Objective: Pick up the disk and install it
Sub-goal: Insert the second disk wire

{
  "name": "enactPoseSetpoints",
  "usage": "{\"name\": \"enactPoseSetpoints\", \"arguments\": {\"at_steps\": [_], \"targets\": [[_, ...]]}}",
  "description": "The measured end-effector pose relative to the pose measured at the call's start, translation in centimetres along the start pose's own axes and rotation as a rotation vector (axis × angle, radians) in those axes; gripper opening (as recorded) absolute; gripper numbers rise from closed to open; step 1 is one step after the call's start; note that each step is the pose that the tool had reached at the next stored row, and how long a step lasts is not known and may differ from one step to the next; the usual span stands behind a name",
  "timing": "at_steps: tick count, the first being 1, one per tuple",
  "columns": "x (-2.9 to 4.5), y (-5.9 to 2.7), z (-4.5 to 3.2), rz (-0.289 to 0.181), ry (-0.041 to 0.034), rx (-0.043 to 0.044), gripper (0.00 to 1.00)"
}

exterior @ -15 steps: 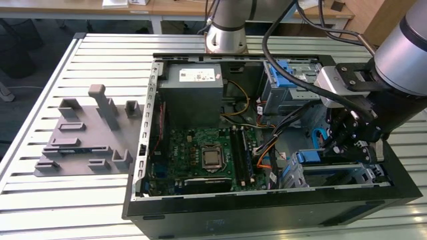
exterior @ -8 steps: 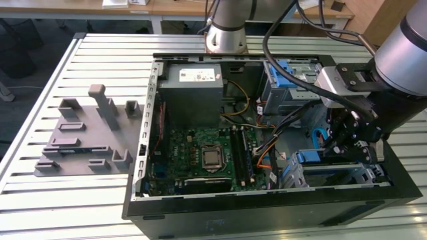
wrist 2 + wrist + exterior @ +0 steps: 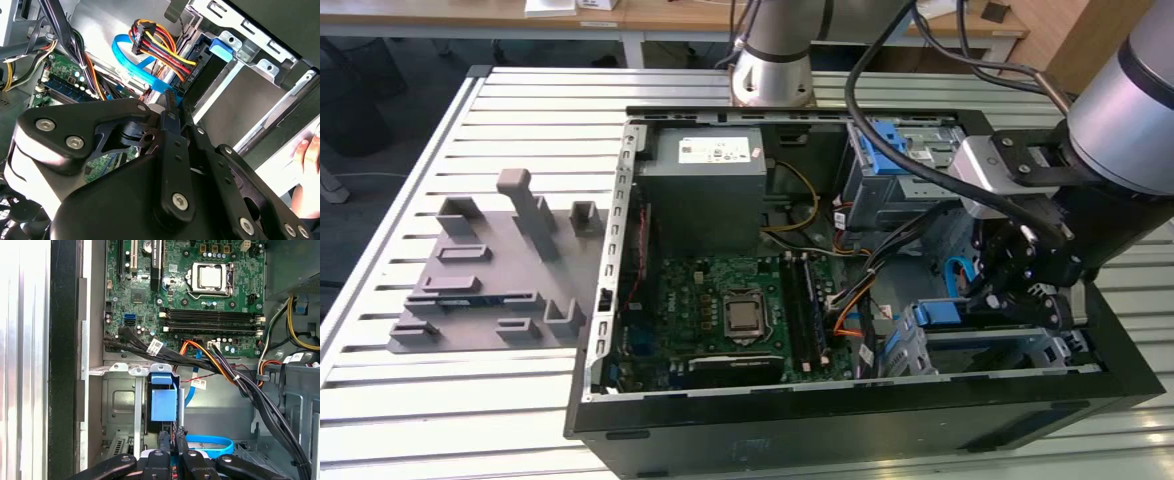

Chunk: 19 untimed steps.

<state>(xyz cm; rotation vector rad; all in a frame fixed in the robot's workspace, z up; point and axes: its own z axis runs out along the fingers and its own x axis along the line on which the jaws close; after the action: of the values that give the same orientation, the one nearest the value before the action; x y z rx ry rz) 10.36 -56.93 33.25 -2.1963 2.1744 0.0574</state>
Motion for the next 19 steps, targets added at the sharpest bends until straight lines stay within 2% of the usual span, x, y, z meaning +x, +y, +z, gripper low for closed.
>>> {"name": "enactPoseSetpoints", "arguments": {"at_steps": [11, 12, 13, 14, 16, 19], "targets": [[0.04, -0.10, 0.27, 0.000, 0.0001, 0.0000, 0.18], [0.04, -0.13, 0.27, 0.000, 0.0002, 0.0000, 0.24], [0.04, -0.17, 0.28, 0.000, 0.0004, 0.0000, 0.24], [0.04, -0.19, 0.28, 0.000, 0.0004, 0.0000, 0.30], [0.04, -0.19, 0.25, 0.000, 0.0006, 0.0000, 0.30], [0.01, -0.19, -0.19, 0.000, 0.0004, 0.0000, 0.30]]}}
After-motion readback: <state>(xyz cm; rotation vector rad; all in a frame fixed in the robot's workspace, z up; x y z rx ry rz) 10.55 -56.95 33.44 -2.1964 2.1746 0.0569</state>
